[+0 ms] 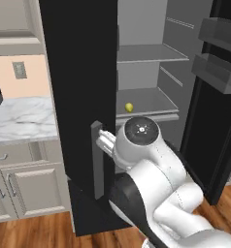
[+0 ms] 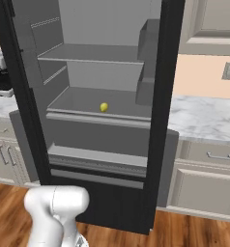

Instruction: Retrieve a lemon from the fridge and place it on the cutting board with the fish.

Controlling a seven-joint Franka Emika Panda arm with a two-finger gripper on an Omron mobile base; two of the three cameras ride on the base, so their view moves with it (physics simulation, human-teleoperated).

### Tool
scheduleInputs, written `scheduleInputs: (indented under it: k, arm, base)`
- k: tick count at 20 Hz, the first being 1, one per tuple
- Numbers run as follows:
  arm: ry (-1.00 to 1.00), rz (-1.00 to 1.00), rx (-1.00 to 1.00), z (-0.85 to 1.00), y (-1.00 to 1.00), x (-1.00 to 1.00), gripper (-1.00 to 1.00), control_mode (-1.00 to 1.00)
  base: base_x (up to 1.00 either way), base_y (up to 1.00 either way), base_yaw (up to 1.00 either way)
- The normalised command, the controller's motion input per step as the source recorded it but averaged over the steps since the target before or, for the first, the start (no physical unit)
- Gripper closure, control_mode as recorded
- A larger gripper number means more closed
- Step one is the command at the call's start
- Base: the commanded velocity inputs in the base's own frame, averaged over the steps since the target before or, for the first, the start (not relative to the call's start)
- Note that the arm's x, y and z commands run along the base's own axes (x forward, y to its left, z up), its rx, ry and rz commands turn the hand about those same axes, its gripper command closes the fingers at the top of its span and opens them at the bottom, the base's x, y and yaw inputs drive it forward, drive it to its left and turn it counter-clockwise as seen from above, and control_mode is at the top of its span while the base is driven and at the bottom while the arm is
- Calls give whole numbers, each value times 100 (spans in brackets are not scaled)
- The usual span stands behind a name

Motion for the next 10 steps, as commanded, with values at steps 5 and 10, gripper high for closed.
scheduleInputs:
  k: [5, 10]
  arm:
    - [-6, 26, 57, 43, -95, -54, -100, -100]
    - [-2, 16, 59, 19, -95, -10, -100, -100]
  base:
    - [0, 0, 0]
    - [0, 0, 0]
